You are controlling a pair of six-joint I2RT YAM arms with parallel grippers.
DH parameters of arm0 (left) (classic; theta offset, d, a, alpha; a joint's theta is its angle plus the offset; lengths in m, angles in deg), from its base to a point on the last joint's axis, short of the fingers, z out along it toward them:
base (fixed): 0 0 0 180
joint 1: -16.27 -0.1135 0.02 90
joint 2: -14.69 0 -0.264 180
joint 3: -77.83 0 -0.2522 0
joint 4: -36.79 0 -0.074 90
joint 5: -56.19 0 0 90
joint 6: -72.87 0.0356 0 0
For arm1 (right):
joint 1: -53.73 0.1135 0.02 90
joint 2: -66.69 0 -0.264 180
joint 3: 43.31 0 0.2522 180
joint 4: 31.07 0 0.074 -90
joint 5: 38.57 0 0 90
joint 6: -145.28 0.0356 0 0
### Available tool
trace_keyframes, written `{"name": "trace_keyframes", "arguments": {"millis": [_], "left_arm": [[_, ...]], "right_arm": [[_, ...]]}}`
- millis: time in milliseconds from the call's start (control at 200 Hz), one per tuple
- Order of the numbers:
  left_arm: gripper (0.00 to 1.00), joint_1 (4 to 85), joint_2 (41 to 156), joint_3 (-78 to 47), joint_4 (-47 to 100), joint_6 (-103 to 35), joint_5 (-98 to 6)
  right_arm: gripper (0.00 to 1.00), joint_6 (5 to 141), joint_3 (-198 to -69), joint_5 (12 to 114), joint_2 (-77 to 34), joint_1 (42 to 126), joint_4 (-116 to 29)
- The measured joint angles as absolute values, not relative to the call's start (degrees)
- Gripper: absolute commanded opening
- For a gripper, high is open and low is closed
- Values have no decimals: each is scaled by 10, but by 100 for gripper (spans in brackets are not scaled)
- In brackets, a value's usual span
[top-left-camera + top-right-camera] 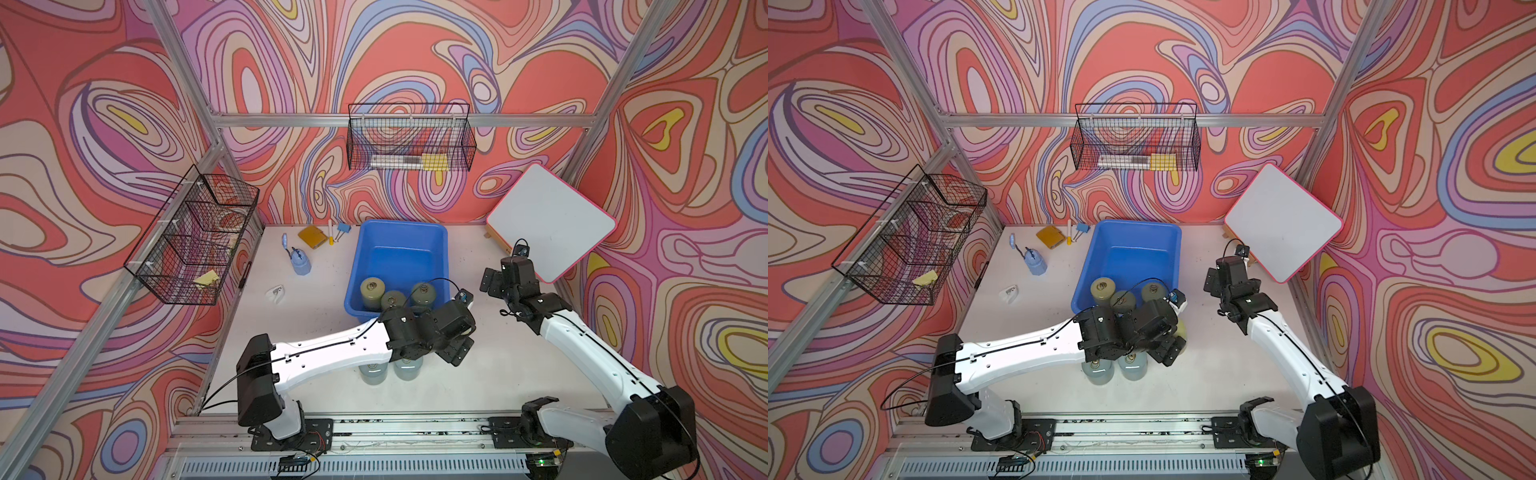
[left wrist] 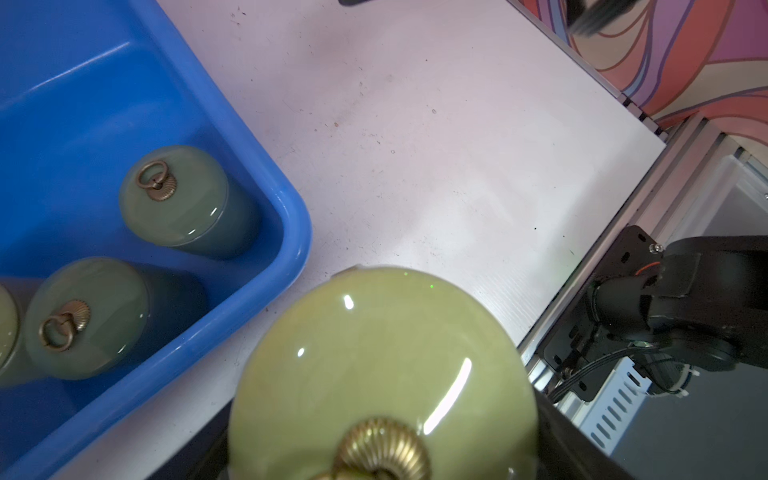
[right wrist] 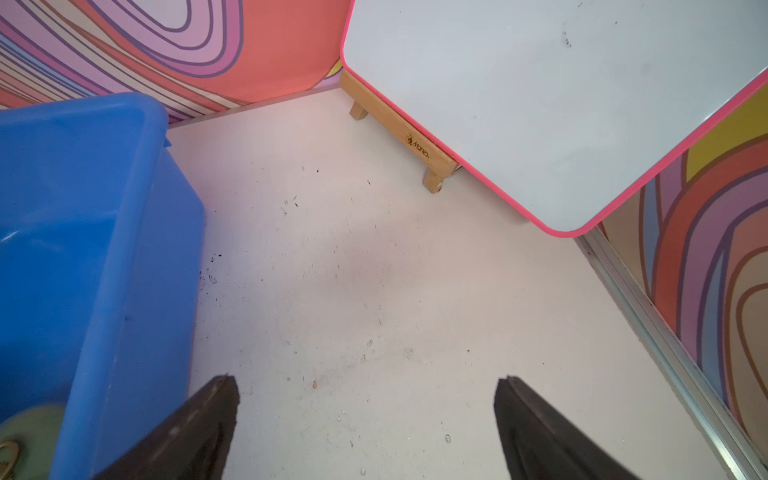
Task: Take the tea canister out of the basket
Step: Place the tea canister at the center of the board.
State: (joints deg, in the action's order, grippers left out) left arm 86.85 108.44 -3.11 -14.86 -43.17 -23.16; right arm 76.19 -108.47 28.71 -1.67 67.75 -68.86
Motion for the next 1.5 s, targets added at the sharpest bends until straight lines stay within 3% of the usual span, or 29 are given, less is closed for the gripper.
{"name": "trace_keyframes", "arguments": {"millis": [1232, 1347, 1502], "left_arm": [[16, 892, 1226, -114, -12, -435, -232], [23, 891, 1226, -117, -10, -435, -231], [49, 892, 1231, -115, -10, -433, -231]], "right_arm": [[98, 770, -1085, 331, -9, 643, -689], [98, 770, -1085, 332, -9, 643, -689], [98, 770, -1085, 334, -9, 642, -689]]}}
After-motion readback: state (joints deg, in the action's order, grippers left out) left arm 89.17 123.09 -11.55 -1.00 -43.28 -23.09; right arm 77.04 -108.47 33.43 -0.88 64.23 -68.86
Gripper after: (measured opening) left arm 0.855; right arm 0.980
